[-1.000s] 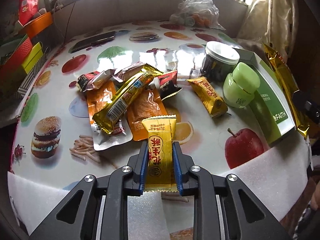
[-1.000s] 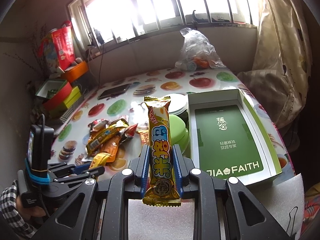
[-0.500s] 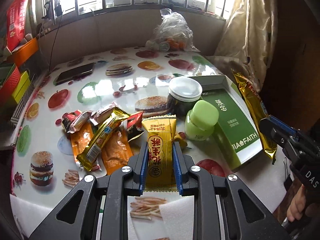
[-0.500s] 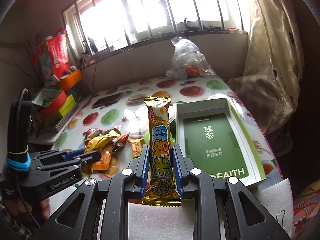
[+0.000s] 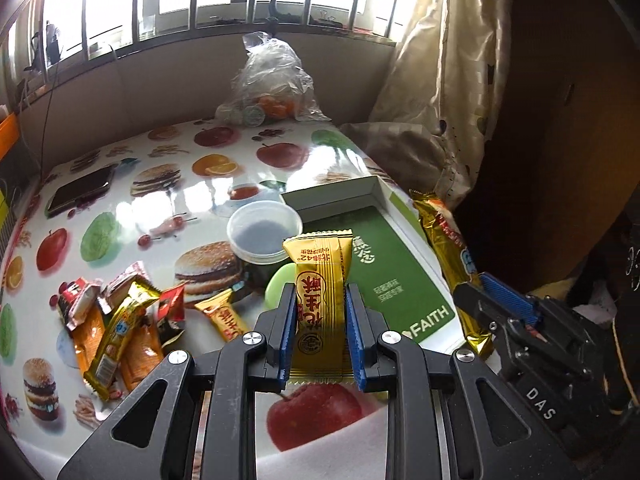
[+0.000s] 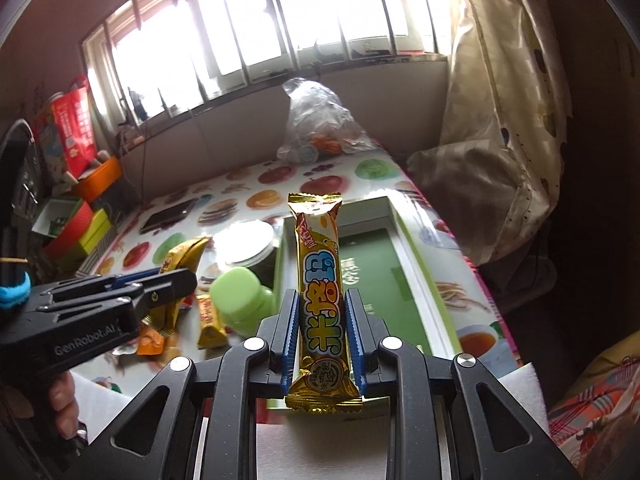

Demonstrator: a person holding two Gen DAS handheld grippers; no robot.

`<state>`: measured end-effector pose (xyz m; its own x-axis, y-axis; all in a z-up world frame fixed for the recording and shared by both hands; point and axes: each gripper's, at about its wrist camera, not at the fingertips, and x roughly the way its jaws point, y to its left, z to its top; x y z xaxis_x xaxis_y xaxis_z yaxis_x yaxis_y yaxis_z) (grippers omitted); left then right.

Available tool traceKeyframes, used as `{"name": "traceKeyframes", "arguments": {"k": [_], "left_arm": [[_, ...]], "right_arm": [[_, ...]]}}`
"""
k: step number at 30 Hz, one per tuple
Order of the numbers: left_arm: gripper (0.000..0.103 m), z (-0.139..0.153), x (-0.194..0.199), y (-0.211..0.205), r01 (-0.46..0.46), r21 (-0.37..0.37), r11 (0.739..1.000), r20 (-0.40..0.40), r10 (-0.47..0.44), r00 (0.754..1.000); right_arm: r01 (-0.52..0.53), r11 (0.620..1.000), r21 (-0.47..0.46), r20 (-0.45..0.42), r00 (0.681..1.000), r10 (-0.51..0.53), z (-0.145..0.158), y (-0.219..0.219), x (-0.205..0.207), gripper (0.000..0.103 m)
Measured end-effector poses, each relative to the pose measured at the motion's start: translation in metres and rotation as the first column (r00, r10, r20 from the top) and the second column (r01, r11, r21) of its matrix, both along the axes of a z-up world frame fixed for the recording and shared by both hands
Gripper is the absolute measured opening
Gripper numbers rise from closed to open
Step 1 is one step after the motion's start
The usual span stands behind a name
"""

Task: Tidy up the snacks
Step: 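Carry the yellow packet and the snack bar over the green JIA FAITH box with both grippers, then open the left gripper over the box while the right gripper lowers and releases the bar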

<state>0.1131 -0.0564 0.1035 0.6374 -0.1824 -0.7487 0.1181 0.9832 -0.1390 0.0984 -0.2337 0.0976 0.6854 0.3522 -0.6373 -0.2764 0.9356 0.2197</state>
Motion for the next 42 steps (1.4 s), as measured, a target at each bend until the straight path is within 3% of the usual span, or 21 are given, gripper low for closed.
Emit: {"name": "traceKeyframes", "arguments": {"k": [11,25,39,42], "left_arm": [[0.024,-0.022,0.039,-0.037,0.051,-0.041,0.998,-0.071,-0.054,0.996],[0.024,-0.056,0.058,-0.06,0.073,-0.013,0.997,-0.148,-0.074,0.986],[0.025,-0.069,0.068,-0.066,0.072,0.045,0.996,-0.175,-0.063,0.983],[0.029,-0.069,0.067,-0.066,0.075,0.042,0.996,-0.175,-0.067,0.982]], "right_arm": [[0.025,0.998,-0.052,-0.079,0.996,-0.029,-0.032,-0.016,0.03,0.022],[0.004,0.987,-0.161,-0.101,0.995,-0.021,-0.056,-0.012,0.044,0.022],[0.009,0.984,-0.178,-0.122,0.992,-0.031,-0.067,-0.013,0.049,0.022],[0.02,0.983,-0.181,-0.122,0.992,-0.042,-0.066,-0.013,0.049,0.027]]}}
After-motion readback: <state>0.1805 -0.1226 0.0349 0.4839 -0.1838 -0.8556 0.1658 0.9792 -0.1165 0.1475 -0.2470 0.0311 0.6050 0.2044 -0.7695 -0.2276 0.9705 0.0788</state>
